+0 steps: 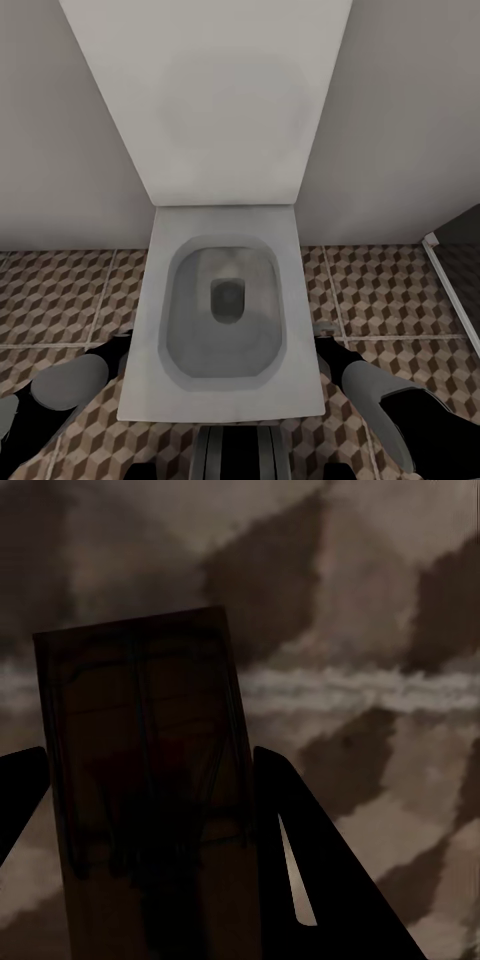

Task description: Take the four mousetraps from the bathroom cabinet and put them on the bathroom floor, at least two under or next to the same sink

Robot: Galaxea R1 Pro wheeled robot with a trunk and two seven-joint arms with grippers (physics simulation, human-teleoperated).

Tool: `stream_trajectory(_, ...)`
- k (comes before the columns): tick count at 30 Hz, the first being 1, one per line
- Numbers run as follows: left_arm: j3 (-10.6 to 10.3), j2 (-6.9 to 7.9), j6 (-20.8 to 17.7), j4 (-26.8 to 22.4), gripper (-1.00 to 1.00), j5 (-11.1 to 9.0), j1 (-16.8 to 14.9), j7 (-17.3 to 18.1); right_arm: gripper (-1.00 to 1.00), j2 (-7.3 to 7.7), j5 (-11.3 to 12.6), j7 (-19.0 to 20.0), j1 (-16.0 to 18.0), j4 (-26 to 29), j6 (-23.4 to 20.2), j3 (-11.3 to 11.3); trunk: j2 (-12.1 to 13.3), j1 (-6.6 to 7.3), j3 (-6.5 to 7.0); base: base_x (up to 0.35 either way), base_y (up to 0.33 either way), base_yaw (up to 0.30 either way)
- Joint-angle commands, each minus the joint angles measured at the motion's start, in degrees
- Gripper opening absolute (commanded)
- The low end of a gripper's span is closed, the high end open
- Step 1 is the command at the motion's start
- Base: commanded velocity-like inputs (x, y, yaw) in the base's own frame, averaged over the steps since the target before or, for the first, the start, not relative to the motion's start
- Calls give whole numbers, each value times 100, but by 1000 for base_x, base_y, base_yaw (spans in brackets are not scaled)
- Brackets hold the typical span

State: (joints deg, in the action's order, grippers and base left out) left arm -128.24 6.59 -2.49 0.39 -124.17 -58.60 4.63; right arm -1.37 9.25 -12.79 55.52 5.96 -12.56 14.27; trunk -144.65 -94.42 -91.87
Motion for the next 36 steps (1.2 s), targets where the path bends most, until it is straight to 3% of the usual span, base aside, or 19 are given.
stream_trajectory(1, -43, -11, -21, 8, -100, -50, 0, 27, -100, 2, 77, -30, 0, 11, -27, 49, -1, 1, -3, 0, 0, 0)
stream_trajectory(12, -43, -34, -21, 13, -100, -55, -2, 29, -100, 13, 77, -18, 0, 11, -27, 49, -1, 1, -10, 0, 0, 0)
stream_trajectory(36, -43, -33, -20, 13, -100, -55, -2, 29, -100, 14, 74, -21, 3, 11, -27, 49, -1, 1, -180, 0, 0, 0)
